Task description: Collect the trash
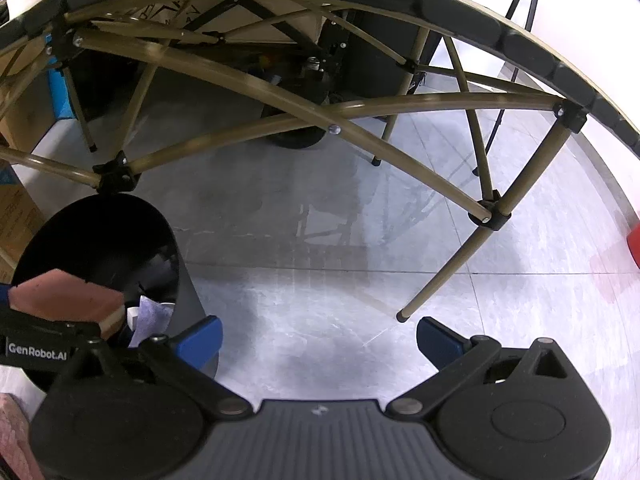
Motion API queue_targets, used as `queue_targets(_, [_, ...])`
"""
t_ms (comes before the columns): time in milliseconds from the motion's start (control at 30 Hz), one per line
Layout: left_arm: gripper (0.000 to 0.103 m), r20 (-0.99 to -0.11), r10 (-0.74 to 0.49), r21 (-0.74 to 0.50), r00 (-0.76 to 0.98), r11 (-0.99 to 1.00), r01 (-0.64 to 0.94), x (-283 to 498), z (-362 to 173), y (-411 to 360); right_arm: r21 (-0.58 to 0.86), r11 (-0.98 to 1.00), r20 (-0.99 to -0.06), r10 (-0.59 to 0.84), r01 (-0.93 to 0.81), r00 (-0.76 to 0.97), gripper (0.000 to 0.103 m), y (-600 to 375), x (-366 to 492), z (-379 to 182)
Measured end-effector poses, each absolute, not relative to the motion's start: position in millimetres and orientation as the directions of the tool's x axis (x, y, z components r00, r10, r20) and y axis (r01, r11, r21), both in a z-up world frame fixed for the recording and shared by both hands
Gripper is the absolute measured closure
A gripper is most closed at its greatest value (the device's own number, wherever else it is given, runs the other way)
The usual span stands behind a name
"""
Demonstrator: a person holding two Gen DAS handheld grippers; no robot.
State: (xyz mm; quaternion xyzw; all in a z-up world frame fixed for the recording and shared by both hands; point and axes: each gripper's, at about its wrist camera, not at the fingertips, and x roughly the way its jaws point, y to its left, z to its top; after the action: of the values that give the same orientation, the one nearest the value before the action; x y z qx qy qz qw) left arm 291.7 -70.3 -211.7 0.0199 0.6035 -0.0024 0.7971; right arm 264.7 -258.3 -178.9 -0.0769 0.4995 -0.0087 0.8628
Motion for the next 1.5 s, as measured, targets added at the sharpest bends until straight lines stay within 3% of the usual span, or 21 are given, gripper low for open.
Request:
queue_targets(633, [0.000,-0.971,0.013,0.021,0.238,0.999,0.032,287,-203,-70,-0.149,0.986,-0.860,-0.093,-0.072,0.501,0.000,-256,265,-179])
queue_targets(1500, [0.000,-0.920,0.037,0.047,0.390,0.999,0.017,222,-114,-45,-0.104,0.980,-0.807,0.016,-0.169,0.590,0.000,-225,229,-123])
